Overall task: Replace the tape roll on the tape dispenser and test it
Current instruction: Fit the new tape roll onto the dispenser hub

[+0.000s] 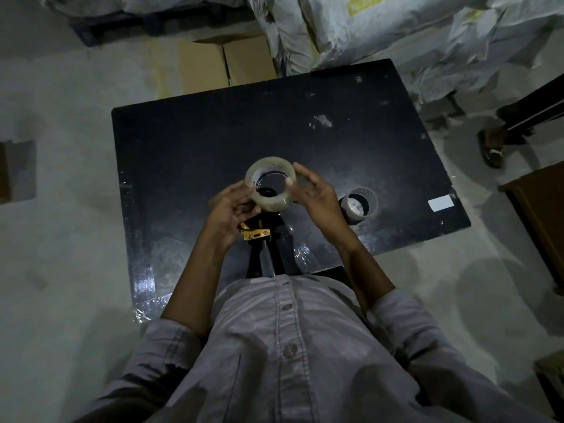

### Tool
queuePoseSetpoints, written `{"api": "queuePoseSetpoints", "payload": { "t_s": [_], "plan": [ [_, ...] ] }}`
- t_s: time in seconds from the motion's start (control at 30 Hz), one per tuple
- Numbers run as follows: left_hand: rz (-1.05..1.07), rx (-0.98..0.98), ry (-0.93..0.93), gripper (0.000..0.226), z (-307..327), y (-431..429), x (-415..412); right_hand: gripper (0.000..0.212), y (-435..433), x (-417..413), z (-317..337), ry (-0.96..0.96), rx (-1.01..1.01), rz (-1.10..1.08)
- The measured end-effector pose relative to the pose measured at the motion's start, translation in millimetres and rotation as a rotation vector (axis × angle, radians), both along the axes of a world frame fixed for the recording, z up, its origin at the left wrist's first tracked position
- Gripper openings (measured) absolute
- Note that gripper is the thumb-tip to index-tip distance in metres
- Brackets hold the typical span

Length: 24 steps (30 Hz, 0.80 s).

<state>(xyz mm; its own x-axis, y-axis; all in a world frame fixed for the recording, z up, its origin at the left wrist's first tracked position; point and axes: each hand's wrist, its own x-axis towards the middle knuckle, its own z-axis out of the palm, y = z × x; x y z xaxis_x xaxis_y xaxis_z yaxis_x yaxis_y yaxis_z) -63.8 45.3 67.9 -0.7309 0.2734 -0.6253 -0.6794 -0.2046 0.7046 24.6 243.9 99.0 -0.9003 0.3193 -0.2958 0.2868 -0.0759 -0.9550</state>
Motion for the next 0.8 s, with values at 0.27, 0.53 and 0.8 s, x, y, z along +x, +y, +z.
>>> {"api": "queuePoseSetpoints", "payload": {
  "t_s": [0.27, 0.53, 0.8],
  "plan": [
    [-0.061, 0.038, 0.084, 0.039, -4, -9, 3, 0.055, 4, 3, -5, 0.078, 0.109, -0.034],
    [-0.124, -0.029, 0.056, 0.022, -12, -12, 0, 0.052, 13, 0, -8, 0.251, 0.363, 0.018],
    [-0.161, -0.112, 0.076, 0.018, -6, -10, 3, 0.049, 27, -3, -21, 0.088, 0.281, 0.097]
  ]
}}
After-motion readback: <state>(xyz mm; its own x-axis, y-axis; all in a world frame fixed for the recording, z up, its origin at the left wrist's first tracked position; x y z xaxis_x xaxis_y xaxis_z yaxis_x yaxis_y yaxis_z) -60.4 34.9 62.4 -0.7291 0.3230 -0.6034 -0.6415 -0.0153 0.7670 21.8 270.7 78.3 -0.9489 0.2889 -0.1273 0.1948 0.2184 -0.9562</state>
